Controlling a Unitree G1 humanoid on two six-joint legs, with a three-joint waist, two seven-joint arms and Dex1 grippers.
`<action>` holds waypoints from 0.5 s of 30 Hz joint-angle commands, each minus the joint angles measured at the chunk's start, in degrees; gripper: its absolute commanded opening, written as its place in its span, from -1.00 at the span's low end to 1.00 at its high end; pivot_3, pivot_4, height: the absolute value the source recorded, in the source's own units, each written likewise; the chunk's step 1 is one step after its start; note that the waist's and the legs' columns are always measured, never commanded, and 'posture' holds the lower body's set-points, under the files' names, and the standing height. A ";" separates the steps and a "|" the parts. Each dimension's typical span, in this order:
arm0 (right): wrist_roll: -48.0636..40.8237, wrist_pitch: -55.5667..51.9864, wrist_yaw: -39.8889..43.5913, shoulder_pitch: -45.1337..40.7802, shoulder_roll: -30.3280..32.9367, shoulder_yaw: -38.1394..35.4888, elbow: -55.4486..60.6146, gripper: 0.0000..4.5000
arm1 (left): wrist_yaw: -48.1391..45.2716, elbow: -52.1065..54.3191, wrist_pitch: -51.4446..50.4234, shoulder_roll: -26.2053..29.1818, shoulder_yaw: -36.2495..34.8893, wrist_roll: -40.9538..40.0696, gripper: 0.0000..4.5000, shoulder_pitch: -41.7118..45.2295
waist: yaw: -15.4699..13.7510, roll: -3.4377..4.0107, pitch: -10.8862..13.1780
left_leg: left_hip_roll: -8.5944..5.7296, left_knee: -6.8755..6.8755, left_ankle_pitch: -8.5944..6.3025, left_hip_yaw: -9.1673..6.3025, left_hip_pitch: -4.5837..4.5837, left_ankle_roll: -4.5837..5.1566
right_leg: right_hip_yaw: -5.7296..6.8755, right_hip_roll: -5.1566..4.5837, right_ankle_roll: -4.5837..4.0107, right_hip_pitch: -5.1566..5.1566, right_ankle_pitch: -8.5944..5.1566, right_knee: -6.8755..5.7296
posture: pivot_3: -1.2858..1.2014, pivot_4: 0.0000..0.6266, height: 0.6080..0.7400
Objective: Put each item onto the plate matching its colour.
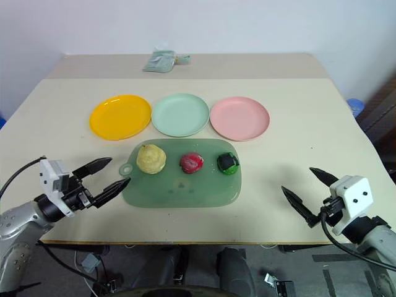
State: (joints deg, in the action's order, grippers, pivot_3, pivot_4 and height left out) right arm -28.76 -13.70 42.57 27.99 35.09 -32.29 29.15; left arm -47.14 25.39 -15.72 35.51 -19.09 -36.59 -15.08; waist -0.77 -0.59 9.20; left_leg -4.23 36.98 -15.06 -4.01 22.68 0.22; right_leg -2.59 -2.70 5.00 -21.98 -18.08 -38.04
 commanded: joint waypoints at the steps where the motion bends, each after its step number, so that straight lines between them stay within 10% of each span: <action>1: -1.12 1.69 0.77 -0.11 -0.08 -1.92 1.42 1.00 | 0.27 1.54 1.80 -0.28 -1.22 0.63 0.98 -0.03 | 0.00 0.00 0.00 | 0.00 0.00 0.00 0.00 0.00 0.00 | 0.00 0.00 0.00 0.00 0.00 0.00 | 0.03 -0.52 1.00; 15: -0.95 5.28 6.90 -7.99 0.76 5.20 -2.66 1.00 | 6.36 2.89 -1.01 -2.11 1.11 2.37 0.98 1.56 | -0.03 0.01 0.02 | 0.00 -0.01 0.00 0.00 0.00 0.01 | 0.00 0.00 0.00 0.00 0.00 0.02 | 0.03 -0.52 1.00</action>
State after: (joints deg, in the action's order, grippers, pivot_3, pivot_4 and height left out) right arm -28.70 -9.88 48.18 20.76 35.36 -27.74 24.60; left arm -42.26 25.69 -15.66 33.18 -18.48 -34.20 -14.53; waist -0.80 -0.57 9.22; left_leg -4.23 36.97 -15.06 -4.01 22.68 0.22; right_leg -2.59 -2.70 5.00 -21.98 -18.07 -38.02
